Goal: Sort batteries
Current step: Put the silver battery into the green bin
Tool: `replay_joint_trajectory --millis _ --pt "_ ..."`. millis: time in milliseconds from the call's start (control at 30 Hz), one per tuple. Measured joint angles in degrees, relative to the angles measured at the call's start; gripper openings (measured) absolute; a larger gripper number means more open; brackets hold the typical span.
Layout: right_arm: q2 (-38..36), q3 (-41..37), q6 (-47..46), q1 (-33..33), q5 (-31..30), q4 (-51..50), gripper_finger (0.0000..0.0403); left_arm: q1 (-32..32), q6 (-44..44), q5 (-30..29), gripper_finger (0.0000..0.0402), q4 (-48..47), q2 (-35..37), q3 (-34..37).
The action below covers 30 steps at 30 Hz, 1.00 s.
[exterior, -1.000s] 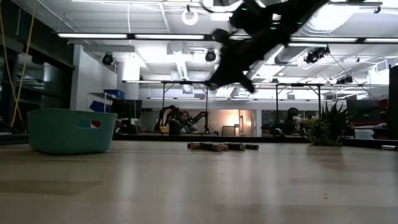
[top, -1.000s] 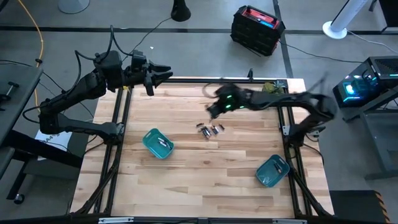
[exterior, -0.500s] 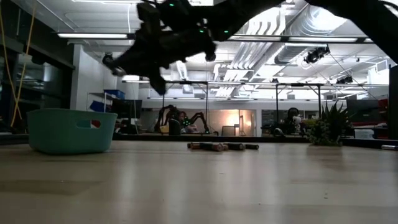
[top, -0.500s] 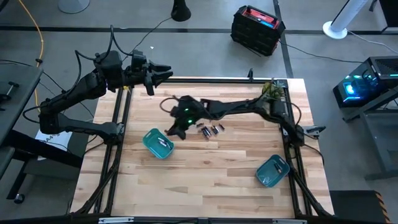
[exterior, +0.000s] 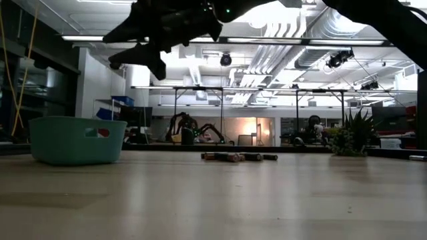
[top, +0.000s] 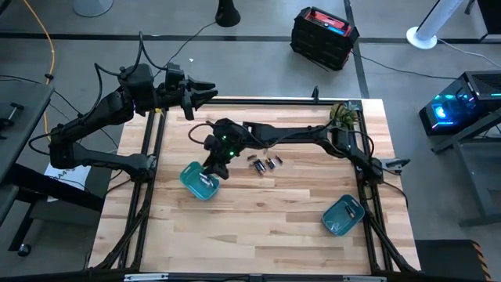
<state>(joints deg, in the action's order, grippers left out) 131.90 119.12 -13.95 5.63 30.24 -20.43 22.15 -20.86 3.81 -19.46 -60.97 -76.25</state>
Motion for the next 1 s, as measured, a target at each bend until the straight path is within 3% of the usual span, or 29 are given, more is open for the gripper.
replay_joint_trajectory --millis 233,367,467,567,733,867,1000 --pt "-1.07 3.53 14.05 2.82 -0.23 -26.85 0.0188 0.00 0.44 0.06 0.0172 -0.04 0.00 0.00" --pt "-3.47 -2.39 20.45 4.37 -3.42 -39.17 0.0188 -0.03 1.03 0.11 0.0172 -0.30 0.01 -0.02" --pt "-8.30 -11.89 21.15 5.50 -4.60 -39.52 0.0188 -0.02 1.80 0.11 0.0172 -0.42 0.02 -0.02" --pt "-16.67 -25.09 17.57 6.69 -6.95 -34.29 0.0188 -0.02 2.55 0.09 0.0172 -0.42 0.02 -0.02" --pt "-33.90 -47.79 5.61 8.00 -18.19 -25.41 0.0188 0.00 3.02 -0.01 0.0172 -0.38 0.02 -0.02" --pt "-46.03 -61.25 -9.94 8.68 -29.62 -28.68 0.0188 0.00 4.08 -0.12 0.0172 -0.29 0.02 -0.02" --pt "-53.33 -71.45 -25.01 10.29 -33.44 -33.81 0.0188 0.00 4.09 -0.27 0.0172 -0.23 0.02 -0.02"
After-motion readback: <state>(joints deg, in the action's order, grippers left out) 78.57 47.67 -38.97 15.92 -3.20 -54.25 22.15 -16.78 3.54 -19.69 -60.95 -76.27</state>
